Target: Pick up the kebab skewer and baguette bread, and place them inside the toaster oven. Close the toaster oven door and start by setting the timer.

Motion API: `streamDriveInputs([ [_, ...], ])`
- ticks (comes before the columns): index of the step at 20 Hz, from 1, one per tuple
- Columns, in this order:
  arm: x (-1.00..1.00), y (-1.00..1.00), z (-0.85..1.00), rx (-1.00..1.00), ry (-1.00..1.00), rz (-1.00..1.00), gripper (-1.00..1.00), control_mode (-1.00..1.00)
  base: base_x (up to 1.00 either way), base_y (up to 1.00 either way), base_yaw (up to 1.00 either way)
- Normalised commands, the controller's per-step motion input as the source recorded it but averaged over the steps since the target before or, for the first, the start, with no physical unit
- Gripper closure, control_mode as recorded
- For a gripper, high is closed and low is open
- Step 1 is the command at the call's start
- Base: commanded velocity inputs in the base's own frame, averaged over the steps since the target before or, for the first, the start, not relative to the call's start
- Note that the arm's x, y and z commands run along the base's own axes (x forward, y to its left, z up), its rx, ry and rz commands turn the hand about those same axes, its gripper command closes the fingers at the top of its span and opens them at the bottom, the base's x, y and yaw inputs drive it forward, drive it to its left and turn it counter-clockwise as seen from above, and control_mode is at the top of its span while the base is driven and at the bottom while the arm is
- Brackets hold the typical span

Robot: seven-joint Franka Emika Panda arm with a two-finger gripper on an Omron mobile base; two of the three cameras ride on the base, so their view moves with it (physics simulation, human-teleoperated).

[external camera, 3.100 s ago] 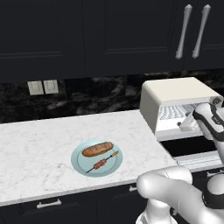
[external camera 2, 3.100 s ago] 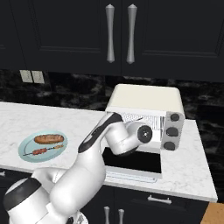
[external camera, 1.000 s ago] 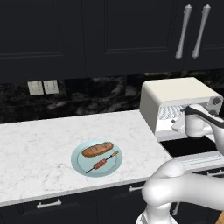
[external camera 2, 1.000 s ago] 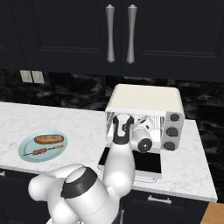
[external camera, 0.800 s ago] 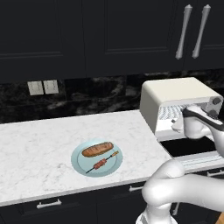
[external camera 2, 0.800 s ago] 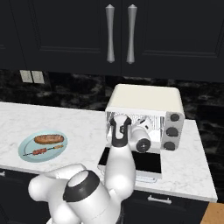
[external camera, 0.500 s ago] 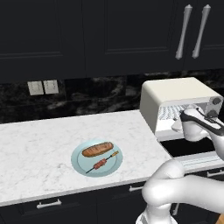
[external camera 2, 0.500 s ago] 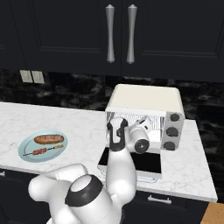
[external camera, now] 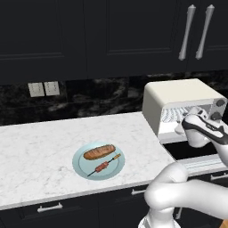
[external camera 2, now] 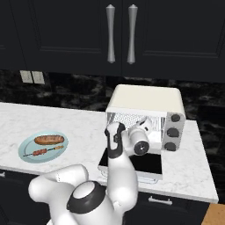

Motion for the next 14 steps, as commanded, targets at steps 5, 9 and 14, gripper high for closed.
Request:
streamDriveInputs([
  [5,-0.51,-0.1,0.0,0.0,0.0,0.0,1.0,-1.0,0.0,0.0,0.0],
  [9,-0.56,-0.09,0.02,0.0,0.01,0.0,1.0,-1.0,0.0,0.0,0.0],
  [14,-0.44,-0.2,0.13,0.0,0.03,0.0,1.0,-1.0,0.0,0.0,0.0],
])
